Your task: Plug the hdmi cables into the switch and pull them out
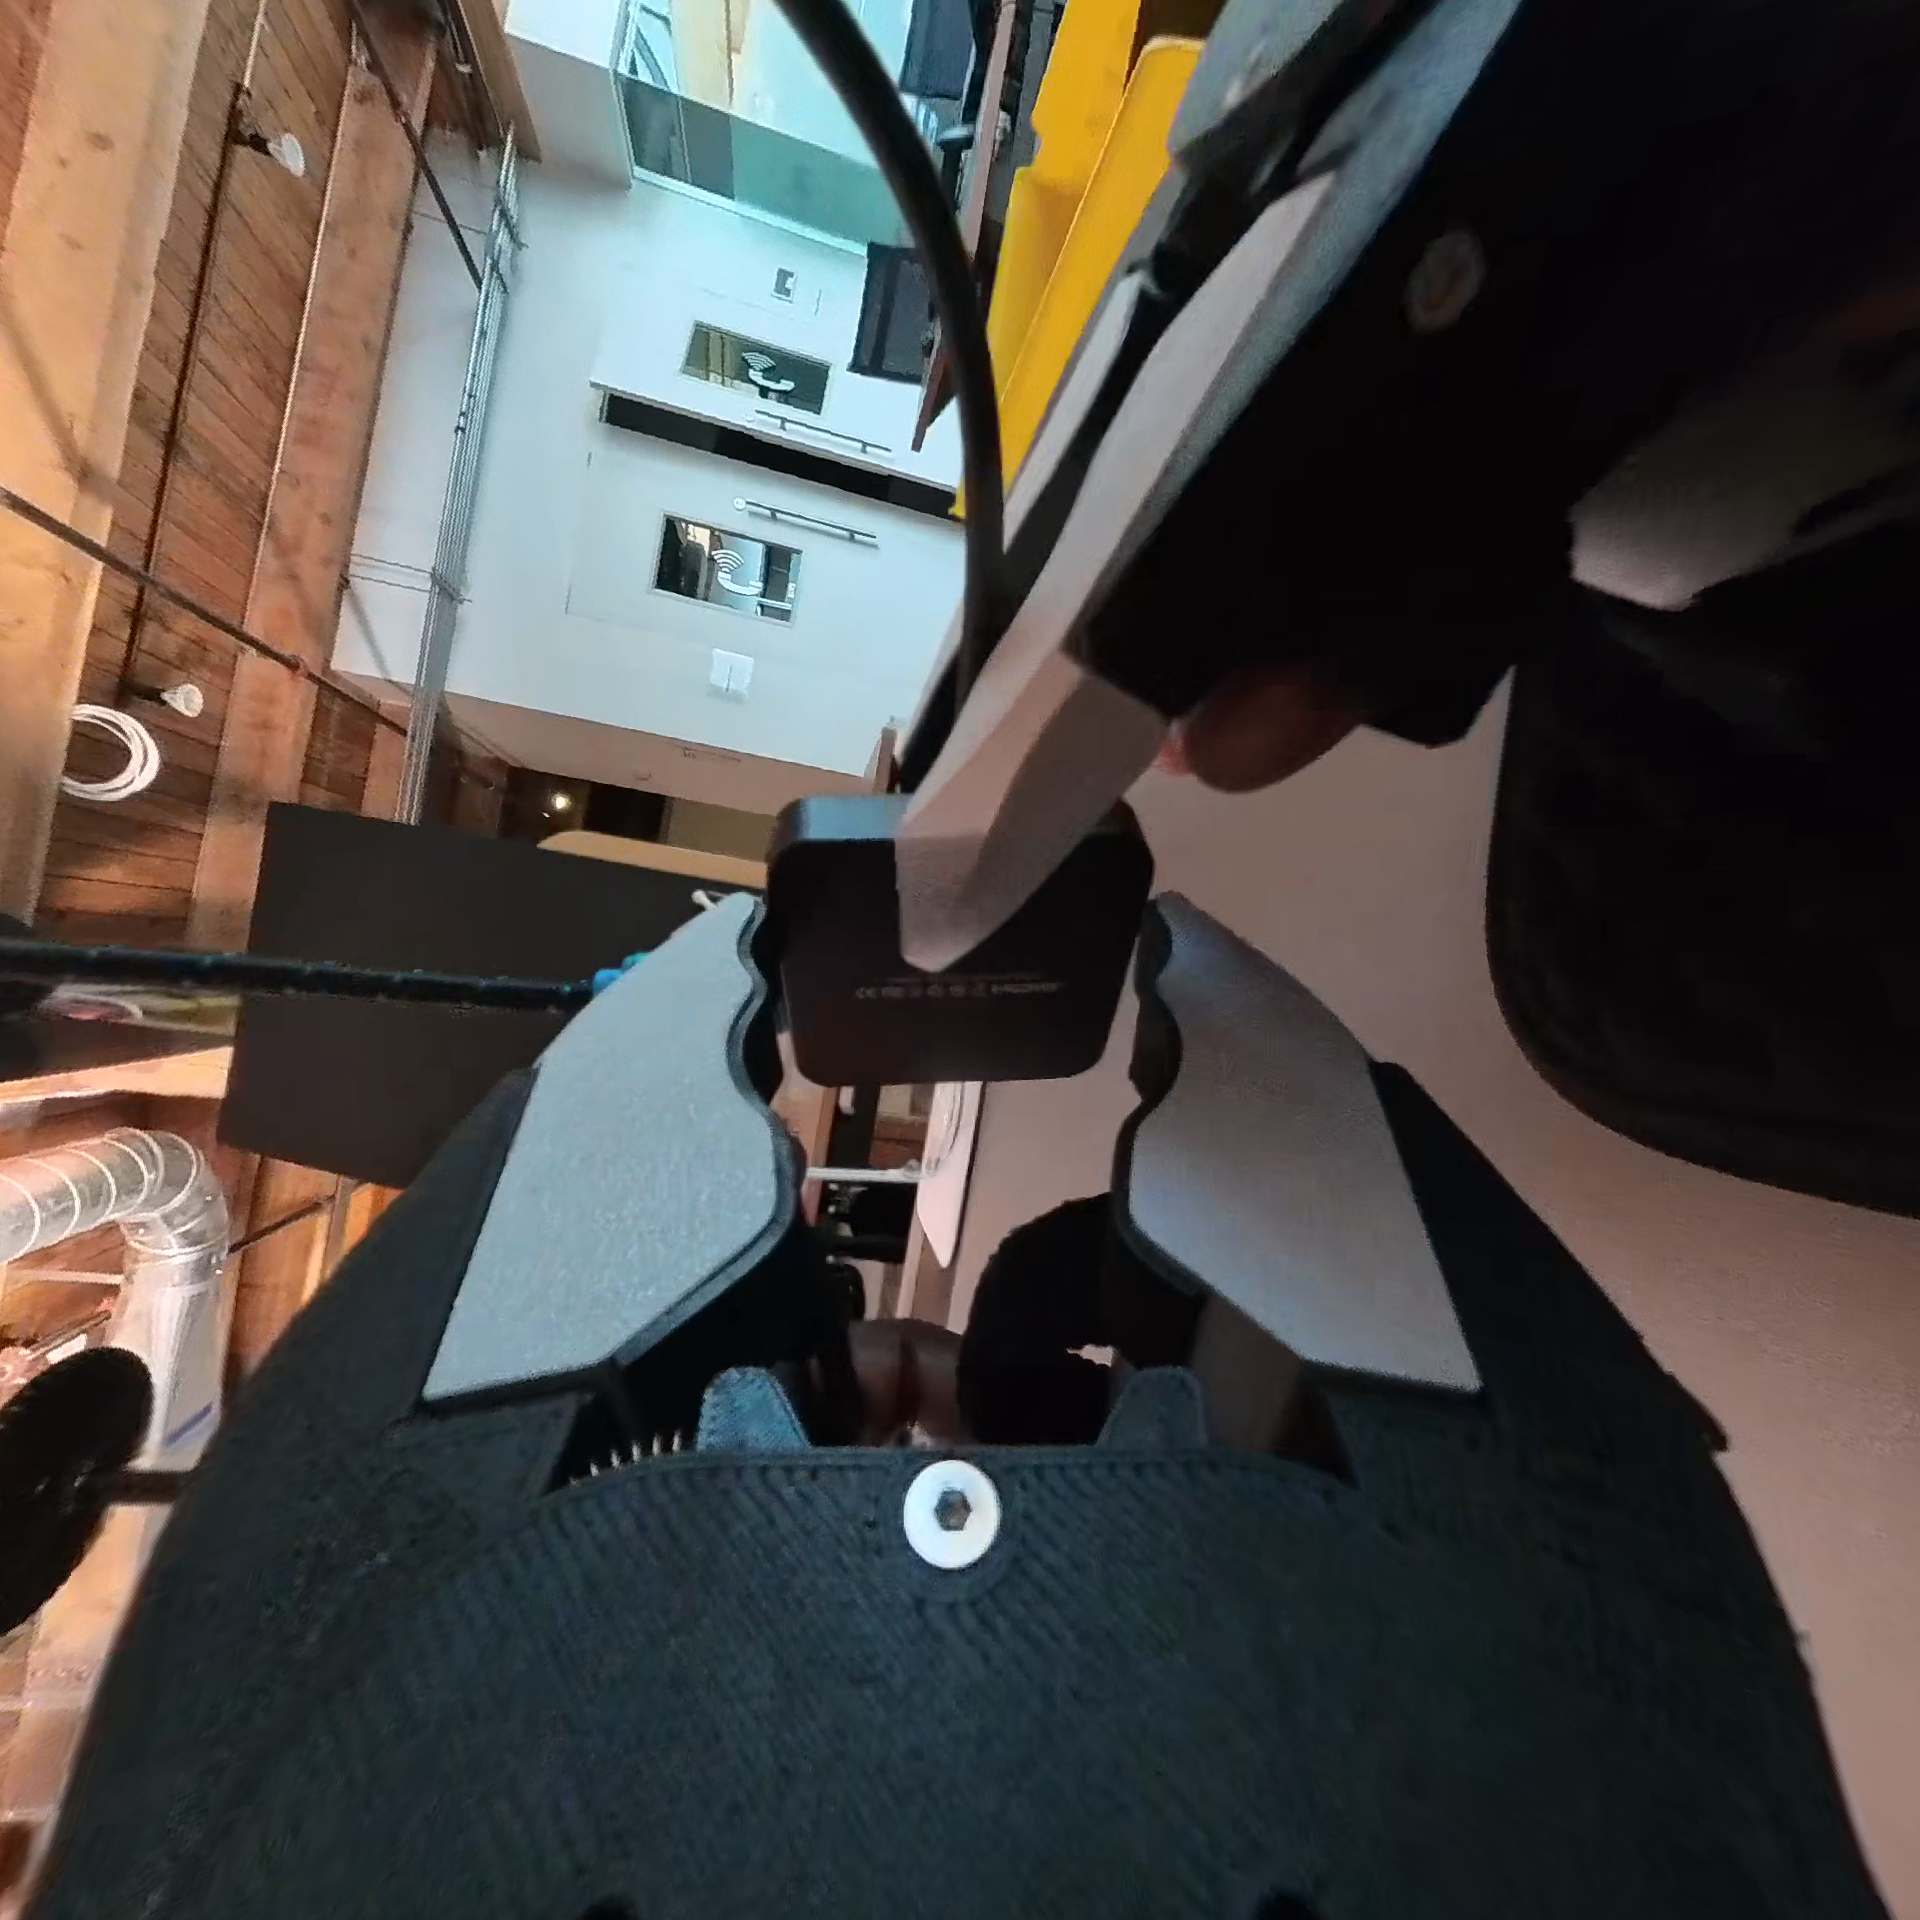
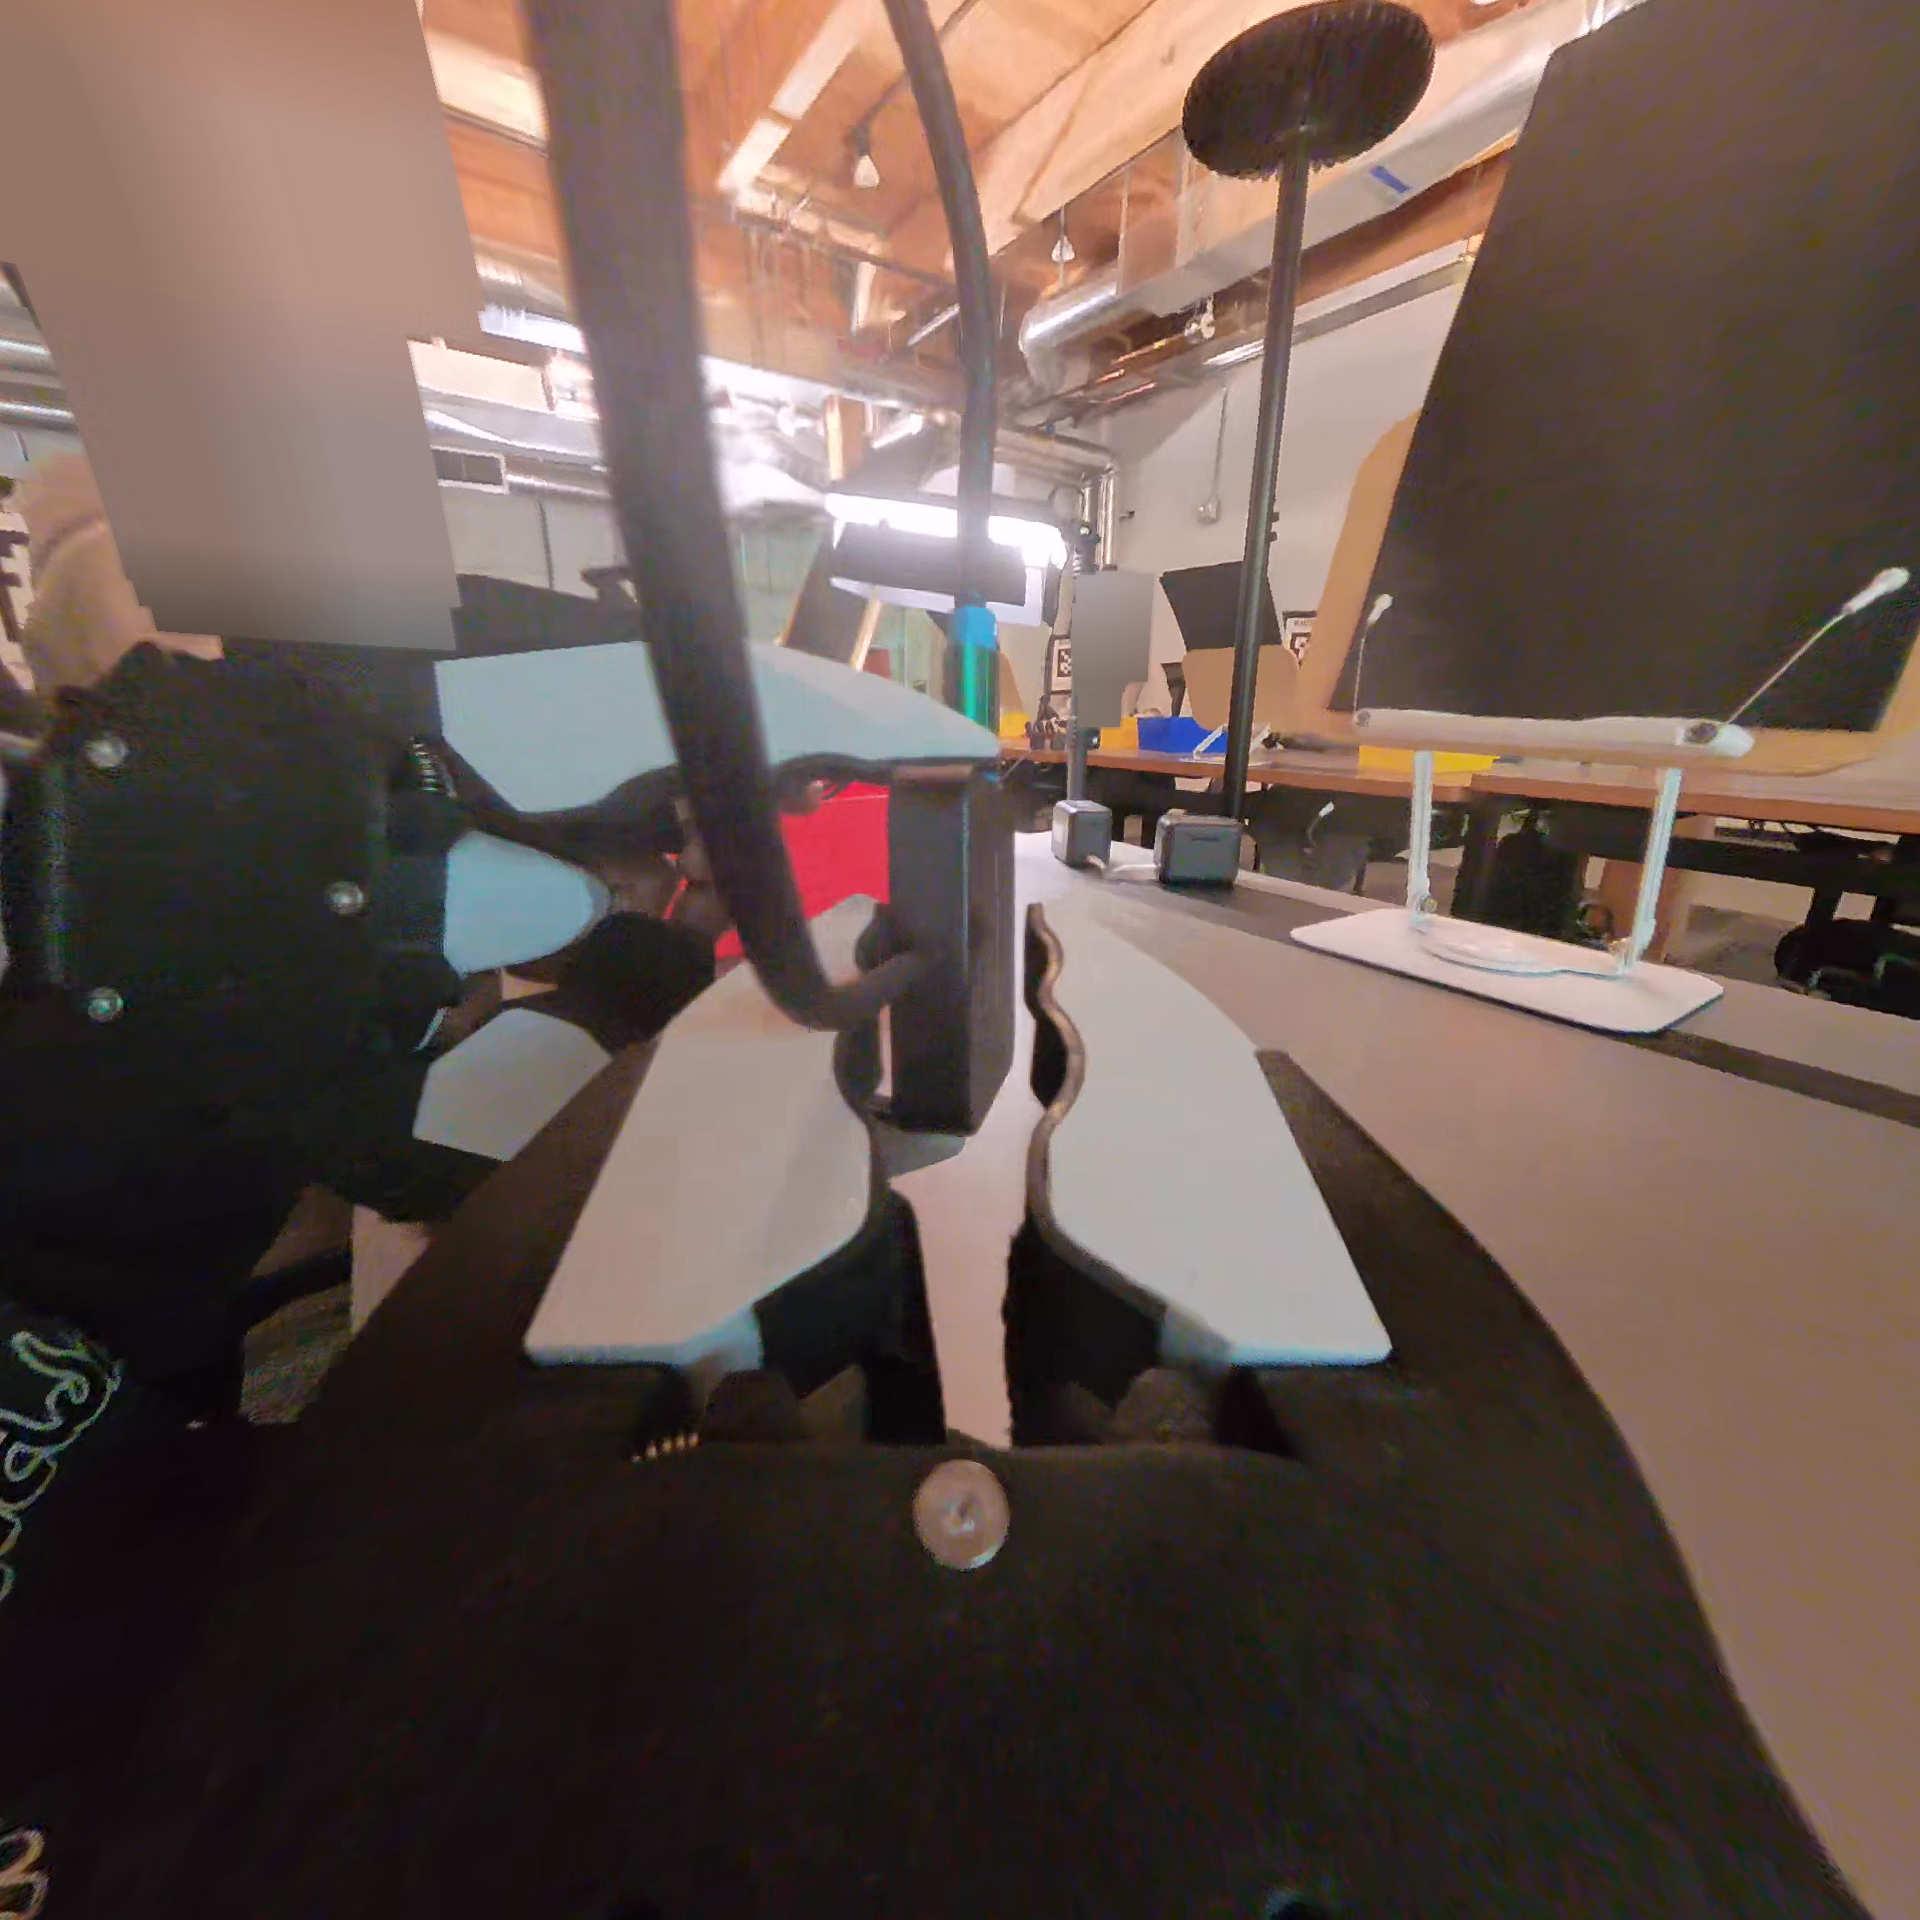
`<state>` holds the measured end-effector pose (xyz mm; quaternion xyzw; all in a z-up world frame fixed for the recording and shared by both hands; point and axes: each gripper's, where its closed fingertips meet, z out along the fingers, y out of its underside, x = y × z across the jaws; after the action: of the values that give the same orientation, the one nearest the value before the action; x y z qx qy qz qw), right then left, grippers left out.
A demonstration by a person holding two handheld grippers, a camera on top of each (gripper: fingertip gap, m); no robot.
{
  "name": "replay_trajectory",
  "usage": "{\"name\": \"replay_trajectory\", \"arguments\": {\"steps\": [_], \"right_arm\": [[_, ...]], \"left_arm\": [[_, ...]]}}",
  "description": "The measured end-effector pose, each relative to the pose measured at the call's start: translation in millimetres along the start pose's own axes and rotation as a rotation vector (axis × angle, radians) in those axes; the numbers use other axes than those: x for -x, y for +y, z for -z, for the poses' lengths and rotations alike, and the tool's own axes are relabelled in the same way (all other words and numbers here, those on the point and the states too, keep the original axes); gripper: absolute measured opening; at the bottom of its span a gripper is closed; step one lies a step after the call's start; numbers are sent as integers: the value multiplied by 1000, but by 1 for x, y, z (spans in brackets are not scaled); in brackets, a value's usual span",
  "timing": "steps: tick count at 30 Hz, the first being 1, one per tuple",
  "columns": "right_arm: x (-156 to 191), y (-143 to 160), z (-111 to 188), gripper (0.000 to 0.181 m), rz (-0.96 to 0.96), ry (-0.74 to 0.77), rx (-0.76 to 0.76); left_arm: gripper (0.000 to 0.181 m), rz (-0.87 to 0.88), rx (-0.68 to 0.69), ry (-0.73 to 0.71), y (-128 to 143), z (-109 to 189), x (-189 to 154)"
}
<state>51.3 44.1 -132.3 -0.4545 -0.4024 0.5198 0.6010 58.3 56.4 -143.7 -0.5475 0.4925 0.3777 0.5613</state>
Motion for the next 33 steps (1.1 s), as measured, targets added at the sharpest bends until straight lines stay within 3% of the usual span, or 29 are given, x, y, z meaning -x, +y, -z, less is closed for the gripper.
{"name": "replay_trajectory", "arguments": {"steps": [5, 9, 12, 17, 21, 23, 25, 29, 31, 33], "right_arm": [[-5, 0, -2, 14, -54, 4, 12], [-23, -15, 6, 14, -297, -17, -112], [-25, -31, 5, 15, -434, -65, -218], [-13, -50, -9, 14, -668, -189, -405], [6, -45, -29, 14, -779, -260, -443], [18, -34, -41, 14, -769, -266, -385], [23, -25, -48, 16, -755, -235, -336], [41, -5, -51, 16, -731, -279, -147], [54, 2, -45, 30, -695, -324, -53], [66, 6, -33, 31, -671, -375, 42]], "left_arm": [[65, -34, -21, 34, -3, 1, 3], [68, 177, -163, -36, -11, 12, 28], [67, 578, -298, 11, -8, 20, 36], [67, 1500, -514, 141, 15, 23, 46], [58, 1874, -734, 383, 10, 30, 44], [45, 1955, -824, 393, 14, 33, 48], [14, 1963, -883, 339, 27, 37, 51], [12, 1959, -948, 330, 43, 47, 56], [13, 1958, -979, 308, 54, 52, 66], [12, 1913, -997, 318, 60, 59, 73]]}}
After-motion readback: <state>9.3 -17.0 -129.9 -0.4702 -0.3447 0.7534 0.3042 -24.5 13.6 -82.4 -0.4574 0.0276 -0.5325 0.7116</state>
